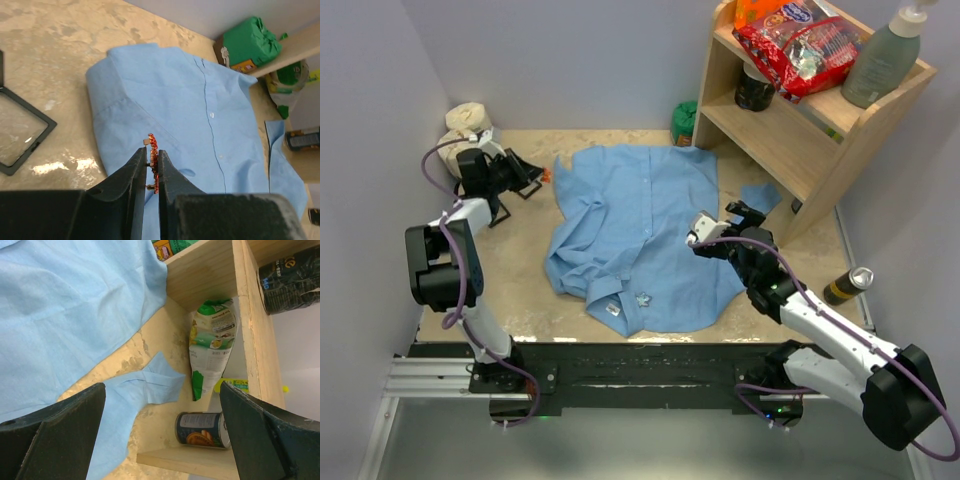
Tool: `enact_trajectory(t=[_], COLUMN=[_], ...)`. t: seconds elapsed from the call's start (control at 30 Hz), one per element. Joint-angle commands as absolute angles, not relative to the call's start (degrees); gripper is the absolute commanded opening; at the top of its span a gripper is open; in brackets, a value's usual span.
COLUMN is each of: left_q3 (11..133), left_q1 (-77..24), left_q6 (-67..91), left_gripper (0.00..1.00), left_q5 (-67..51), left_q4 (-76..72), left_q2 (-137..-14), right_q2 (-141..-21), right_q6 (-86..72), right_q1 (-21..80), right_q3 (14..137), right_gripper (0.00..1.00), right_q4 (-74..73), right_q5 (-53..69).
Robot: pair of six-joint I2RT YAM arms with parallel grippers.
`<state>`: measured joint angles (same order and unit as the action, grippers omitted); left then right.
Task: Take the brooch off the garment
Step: Place the brooch in the brooch box.
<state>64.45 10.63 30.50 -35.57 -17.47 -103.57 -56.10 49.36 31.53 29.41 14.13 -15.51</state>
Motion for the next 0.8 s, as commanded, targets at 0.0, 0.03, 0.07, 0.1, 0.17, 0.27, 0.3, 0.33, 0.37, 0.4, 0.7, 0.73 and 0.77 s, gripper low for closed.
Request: enact_trajectory(t=[0.0, 0.03, 0.07, 0.1, 0.17, 0.27, 0.3, 0.33, 0.37, 0.4, 0.7, 0.73, 0.77], left_q3=[60.2, 59.7, 59.2, 58.2, 56.8, 52.8, 51.7, 51.2, 50.6, 49.1, 38.8, 38.1, 37.3], left_q1=[12.9, 13.2, 13.3, 13.4, 14.2, 15.7, 15.9, 16.2, 16.2, 16.3, 16.4, 16.4, 16.6], left_q6=[34.9, 35.2, 35.4, 35.9, 36.5, 38.8, 39.1, 39.3, 39.5, 39.9, 42.2, 42.1, 42.1], left_gripper=[0.00, 0.00, 0.00, 0.00, 0.00, 0.00, 0.00, 0.00, 0.00, 0.00, 0.00, 0.00, 0.00], left_q5=[-29.9, -28.7, -27.6, -26.5, -23.7, -20.3, -19.1, -16.8, -16.3, -15.1, -11.0, -10.2, -9.4], left_q4=[-26.4, -27.0, -27.4, -27.6, -28.8, -31.5, -31.2, -31.1, -31.5, -32.2, -38.5, -38.4, -39.5], left_q2=[-100.2, -99.8, -98.9, -98.3, -95.8, -92.0, -91.2, -90.2, -88.8, -88.0, -81.4, -81.0, -80.3], right_q2=[-55.5, -55.5, -55.6, -55.7, -55.5, -55.3, -55.3, -55.4, -55.4, -55.1, -56.4, -56.6, -56.6], right_q6=[47.2, 47.2, 47.1, 47.1, 47.1, 47.3, 47.6, 47.8, 48.1, 48.7, 48.9, 48.4, 48.1], right_q1=[31.5, 31.5, 31.4, 31.5, 31.5, 31.5, 31.4, 31.5, 31.4, 31.4, 28.8, 26.9, 25.7], right_q3=[28.7, 28.7, 28.7, 28.6, 28.5, 28.3, 28.1, 28.0, 27.8, 27.6, 32.9, 33.8, 35.6], right_gripper=[0.99, 0.99, 0.99, 0.99, 0.99, 0.99, 0.99, 0.99, 0.99, 0.99, 0.99, 0.99, 0.99], right_q4=[15.9, 15.9, 15.8, 15.8, 15.9, 16.3, 16.3, 16.9, 17.0, 17.0, -1.5, -6.7, -8.9], right_q5=[-15.0, -14.8, -14.8, -14.7, -14.8, -15.0, -15.1, -15.5, -15.6, -15.6, -10.6, -6.7, -4.2])
